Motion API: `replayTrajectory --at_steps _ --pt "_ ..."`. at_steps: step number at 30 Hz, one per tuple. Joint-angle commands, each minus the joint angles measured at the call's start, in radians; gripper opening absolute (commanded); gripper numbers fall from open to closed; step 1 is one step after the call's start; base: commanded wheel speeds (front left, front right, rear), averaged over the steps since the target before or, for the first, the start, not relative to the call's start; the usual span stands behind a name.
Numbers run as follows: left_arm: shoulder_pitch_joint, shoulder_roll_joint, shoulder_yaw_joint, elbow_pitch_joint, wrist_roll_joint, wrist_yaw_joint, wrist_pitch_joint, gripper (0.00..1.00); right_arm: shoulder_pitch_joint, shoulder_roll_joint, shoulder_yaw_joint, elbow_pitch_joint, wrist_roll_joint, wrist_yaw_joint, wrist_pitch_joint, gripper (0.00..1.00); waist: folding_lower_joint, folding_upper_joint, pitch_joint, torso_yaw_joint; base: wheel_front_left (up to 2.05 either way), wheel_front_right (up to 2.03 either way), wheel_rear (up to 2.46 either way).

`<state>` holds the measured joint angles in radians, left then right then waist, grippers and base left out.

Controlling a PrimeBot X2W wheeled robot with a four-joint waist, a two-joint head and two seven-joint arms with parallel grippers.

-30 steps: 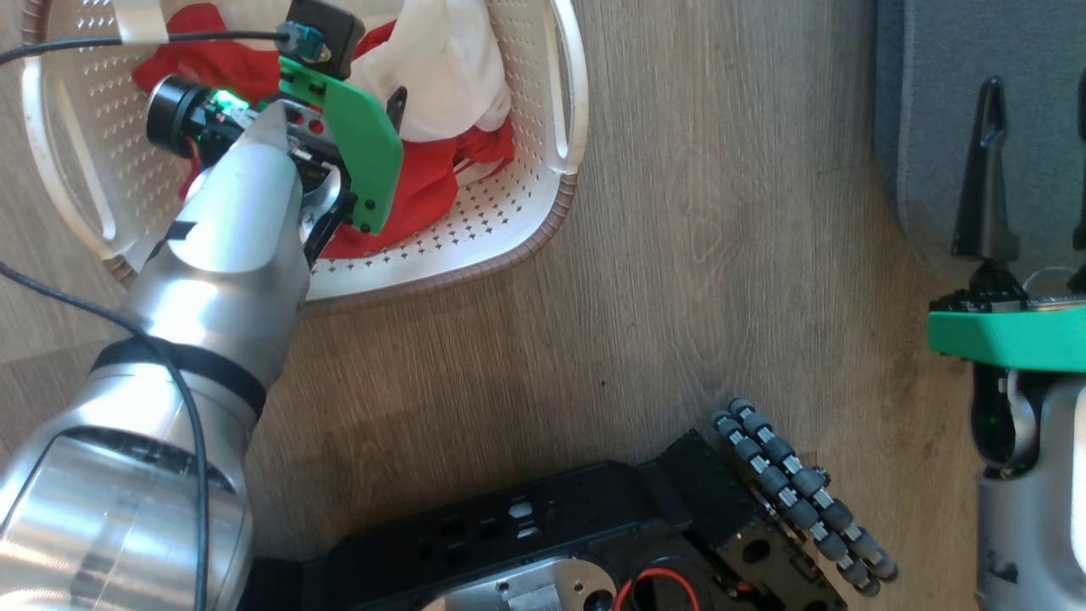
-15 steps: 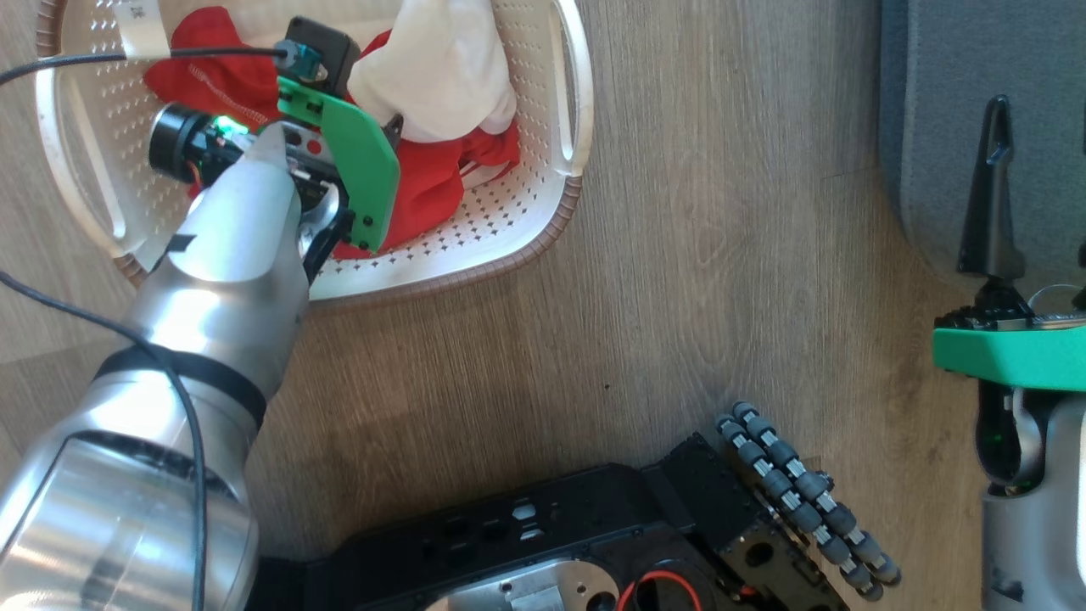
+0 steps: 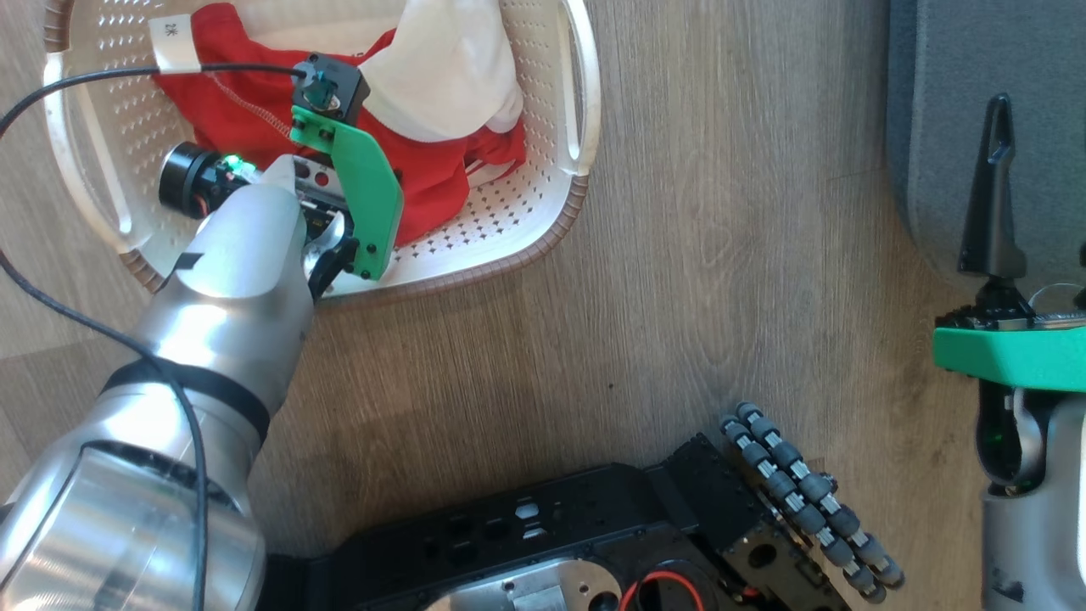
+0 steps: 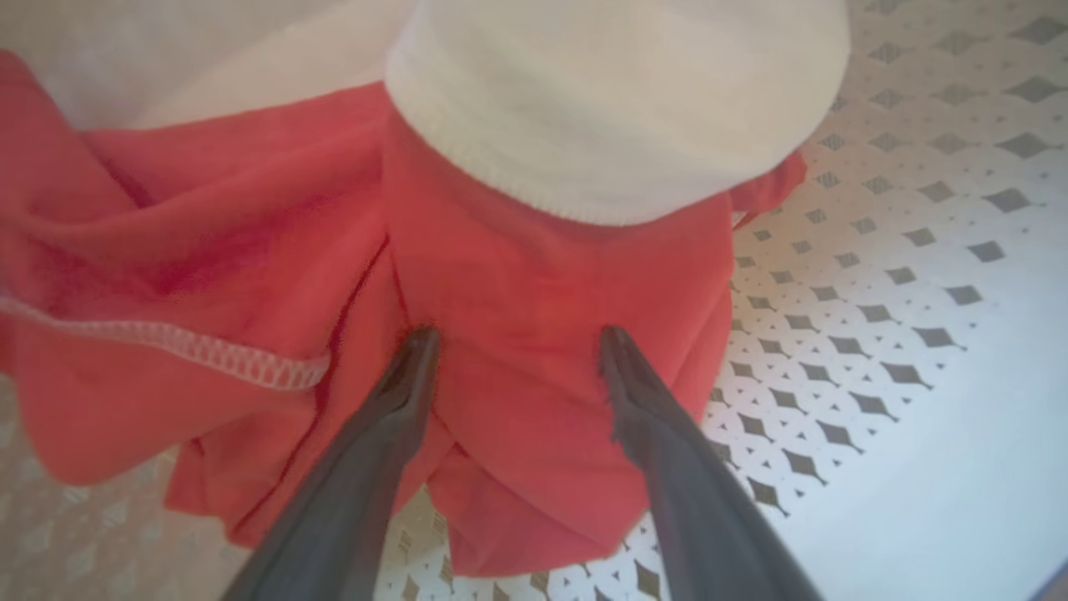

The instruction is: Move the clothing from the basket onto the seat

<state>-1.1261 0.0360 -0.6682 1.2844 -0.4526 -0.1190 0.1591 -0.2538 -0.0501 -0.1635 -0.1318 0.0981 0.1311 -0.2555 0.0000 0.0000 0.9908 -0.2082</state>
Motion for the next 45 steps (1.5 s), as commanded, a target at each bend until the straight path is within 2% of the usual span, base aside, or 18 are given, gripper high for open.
replayTrajectory --at_steps 1,8,14,26,27,28,29,30,31,34,40,45 --pt "0.032 0.014 0.007 -0.004 -0.009 0.005 0.006 1.00 0.055 0.000 0.011 -0.032 0.010 0.000 -0.006 1.00 0.0000 0.0000 0.000 -0.001 0.00 0.00 0.00" --pt "0.037 0.014 0.020 0.003 -0.045 0.046 0.096 1.00 0.060 0.000 0.010 -0.031 0.013 0.000 -0.006 1.00 0.0000 0.0000 0.002 0.004 0.00 0.00 0.00" --pt "0.049 0.014 0.030 0.002 -0.096 0.055 0.179 1.00 0.056 0.000 0.015 -0.034 0.009 0.000 -0.006 1.00 0.0000 0.0000 0.001 0.007 0.00 0.00 0.00" --pt "0.083 0.014 -0.015 -0.051 -0.162 0.048 0.155 1.00 0.065 0.000 0.014 -0.044 0.004 0.000 -0.006 1.00 0.0000 0.0000 0.007 0.008 0.00 0.00 0.00" --pt "0.083 0.014 -0.022 -0.055 -0.163 0.047 0.147 0.80 0.065 0.000 0.014 -0.045 0.004 0.000 -0.006 1.00 0.0000 0.0000 0.007 0.008 0.00 0.00 0.00" --pt "0.080 0.014 -0.030 -0.058 -0.162 0.048 0.135 0.47 0.065 0.000 0.014 -0.045 0.004 0.000 -0.006 1.00 0.0000 0.0000 0.008 0.008 0.00 0.00 0.00" --pt "0.079 0.014 -0.035 -0.059 -0.163 0.049 0.123 0.33 0.065 0.000 0.013 -0.046 0.004 0.000 -0.006 1.00 0.0000 0.0000 0.009 0.008 0.00 0.00 0.00" --pt "0.079 0.014 -0.042 -0.061 -0.165 0.046 0.113 0.05 0.064 0.000 0.014 -0.046 0.005 0.000 -0.006 1.00 0.0000 0.0000 0.009 0.008 0.00 0.00 0.00" --pt "0.078 0.014 -0.046 -0.062 -0.168 0.044 0.103 0.00 0.063 0.000 0.014 -0.046 0.004 0.000 -0.006 1.00 0.0000 0.0000 0.009 0.007 0.00 0.00 0.00" --pt "0.071 0.014 -0.062 -0.064 -0.170 0.039 0.064 0.00 0.060 0.000 0.018 -0.042 0.003 0.000 -0.006 1.00 0.0000 0.0000 0.006 0.007 0.00 0.00 0.00" --pt "0.036 0.014 -0.057 -0.082 -0.192 0.035 -0.085 0.00 0.026 0.000 0.032 -0.030 0.008 0.000 -0.006 1.00 0.0000 0.0000 -0.010 0.013 0.00 0.00 0.00" --pt "0.035 0.014 -0.048 -0.074 -0.205 0.032 -0.222 0.00 -0.003 0.000 0.035 -0.001 -0.021 0.000 -0.006 1.00 0.0000 0.0000 -0.099 0.050 0.00 0.00 0.00"
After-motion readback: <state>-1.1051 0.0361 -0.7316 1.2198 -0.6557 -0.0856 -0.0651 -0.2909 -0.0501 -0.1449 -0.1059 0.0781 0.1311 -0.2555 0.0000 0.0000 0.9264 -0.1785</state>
